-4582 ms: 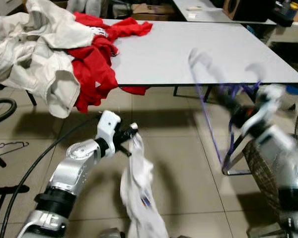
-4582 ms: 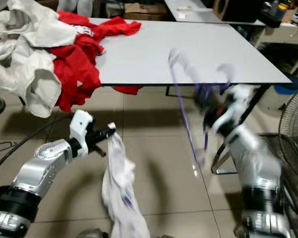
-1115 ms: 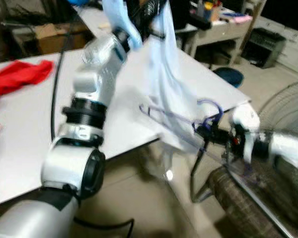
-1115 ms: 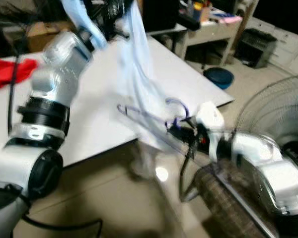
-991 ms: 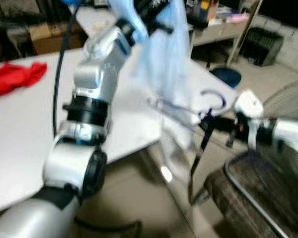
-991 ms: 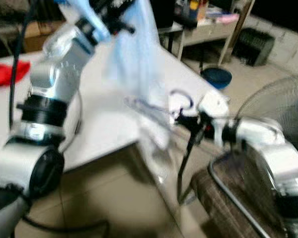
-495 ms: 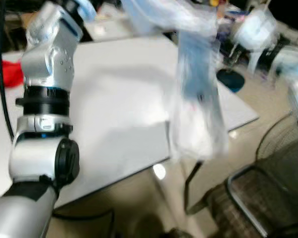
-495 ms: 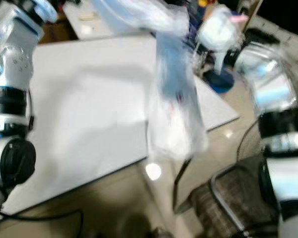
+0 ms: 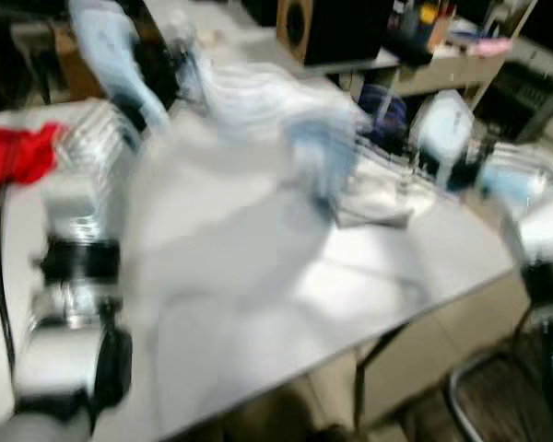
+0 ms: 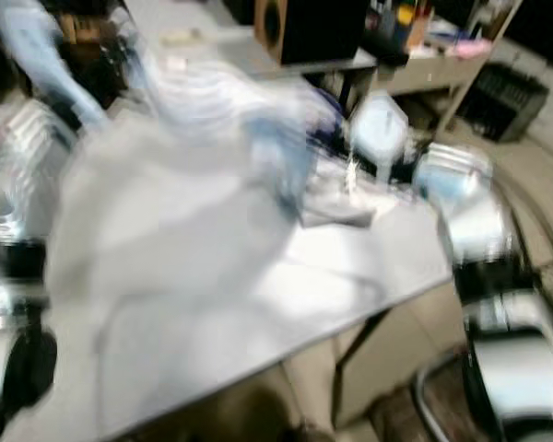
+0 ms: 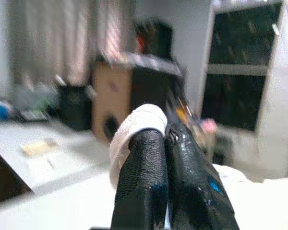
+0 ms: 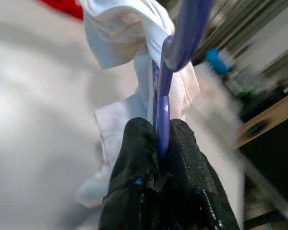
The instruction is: Hang hanger
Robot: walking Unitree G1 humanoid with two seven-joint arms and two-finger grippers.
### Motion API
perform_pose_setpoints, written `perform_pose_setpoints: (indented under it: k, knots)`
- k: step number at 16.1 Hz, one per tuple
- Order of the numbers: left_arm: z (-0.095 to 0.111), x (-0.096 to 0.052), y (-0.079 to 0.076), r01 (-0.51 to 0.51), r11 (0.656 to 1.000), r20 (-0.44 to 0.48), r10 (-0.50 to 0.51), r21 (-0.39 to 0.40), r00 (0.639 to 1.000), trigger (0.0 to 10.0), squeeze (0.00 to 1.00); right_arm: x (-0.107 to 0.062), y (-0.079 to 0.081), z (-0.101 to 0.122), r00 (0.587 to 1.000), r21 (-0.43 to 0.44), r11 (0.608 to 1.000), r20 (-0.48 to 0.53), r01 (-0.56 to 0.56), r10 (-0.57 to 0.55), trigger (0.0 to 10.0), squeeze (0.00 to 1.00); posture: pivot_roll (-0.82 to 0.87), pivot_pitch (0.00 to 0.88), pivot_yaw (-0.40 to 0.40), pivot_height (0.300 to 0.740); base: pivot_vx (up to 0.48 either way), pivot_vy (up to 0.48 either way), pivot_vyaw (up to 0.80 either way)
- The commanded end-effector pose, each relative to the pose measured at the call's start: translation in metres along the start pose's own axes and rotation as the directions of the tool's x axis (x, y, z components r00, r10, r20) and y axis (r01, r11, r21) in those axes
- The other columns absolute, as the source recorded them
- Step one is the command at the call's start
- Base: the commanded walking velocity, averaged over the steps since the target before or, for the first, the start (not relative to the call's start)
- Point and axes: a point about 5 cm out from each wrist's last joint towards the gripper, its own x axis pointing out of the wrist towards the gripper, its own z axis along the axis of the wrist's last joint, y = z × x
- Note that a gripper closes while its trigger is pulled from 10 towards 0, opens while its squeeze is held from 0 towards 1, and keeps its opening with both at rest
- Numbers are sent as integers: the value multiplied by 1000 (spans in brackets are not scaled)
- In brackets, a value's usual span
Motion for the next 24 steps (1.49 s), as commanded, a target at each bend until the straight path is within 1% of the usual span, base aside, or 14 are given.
perform_pose_setpoints:
  k: [1, 4, 8, 9, 10, 11, 13, 15, 16, 17, 20, 21, 22, 24]
  knots:
    - [-10, 0, -26, 128, 992, -52, -128, -6, 990, 10000, 0, -11, 7, -1, 997, 14, 997, -14, -73, 73, 10000, 0, 14, 0, -49, 740, 0, 0, 0]
    - [-52, -23, -60, 267, 963, -235, -264, -19, 935, 10000, 0, -35, 51, -20, 961, 130, 961, -102, -243, 256, 10000, 0, 14, 0, -48, 740, 0, 0, 0]
    - [-97, -42, -64, 313, 950, -464, -283, -15, 839, 10000, 0, -59, 61, -11, 958, 185, 953, -117, -240, 263, 10000, 0, 11, 0, -41, 740, 0, 0, 0]
    - [-108, -47, -65, 323, 945, -502, -306, -55, 809, 10000, 333, -69, 70, -8, 946, 215, 941, -136, -263, 295, 10000, 0, 5, 0, -33, 740, 0, 0, 0]
    - [-109, -49, -67, 329, 940, -510, -325, -86, 796, 10000, 333, -73, 74, -7, 939, 224, 936, -148, -273, 309, 10000, 0, 4, 0, -31, 740, 0, 0, 0]
    - [-109, -52, -70, 350, 927, -517, -365, -131, 774, 10000, 1000, -79, 78, -6, 930, 235, 931, -173, -281, 325, 10000, 0, -2, 0, -24, 740, 0, 0, 0]
    - [-102, -62, -77, 461, 860, -517, -503, -220, 693, 10000, 1000, -97, 70, 3, 929, 250, 935, -210, -251, 305, 10000, 0, -9, 0, -14, 740, 0, 0, 0]
    - [-92, -77, -69, 567, 776, -505, -620, -279, 601, 10000, 1000, -124, 59, 21, 926, 320, 916, -206, -243, 318, 10000, 0, -6, 0, -13, 740, 0, 0, 0]
    - [-87, -81, -64, 584, 760, -515, -636, -286, 575, 10000, 1000, -134, 58, 23, 908, 343, 904, -235, -257, 348, 10000, 0, -3, 0, -14, 740, 0, 0, 0]
    - [-84, -83, -57, 584, 767, -534, -622, -267, 573, 10000, 1000, -144, 56, 22, 887, 356, 900, -287, -253, 362, 10000, 0, -1, 0, -17, 740, 0, 0, 0]
    - [-78, -77, -36, 517, 837, -547, -522, -179, 655, 10000, 1000, -158, 48, 15, 856, 322, 926, -405, -196, 322, 10000, 0, 3, 0, -19, 740, 0, 0, 0]
    - [-73, -70, -23, 451, 883, -534, -444, -126, 719, 10000, 1000, -146, 29, 13, 891, 186, 981, -437, -45, 124, 10000, 0, 2, 0, -18, 740, 0, 0, 0]
    - [-73, -70, -22, 441, 889, -532, -434, -122, 727, 10000, 1000, -145, 26, 13, 894, 167, 985, -436, -30, 101, 10000, 0, 2, 0, -18, 740, 0, 0, 0]
    - [-70, -54, -6, 294, 956, -496, -257, -4, 830, 10000, 1000, -139, 34, 16, 894, 205, 975, -415, -87, 167, 10000, 0, 8, 0, -24, 740, 0, 0, 0]
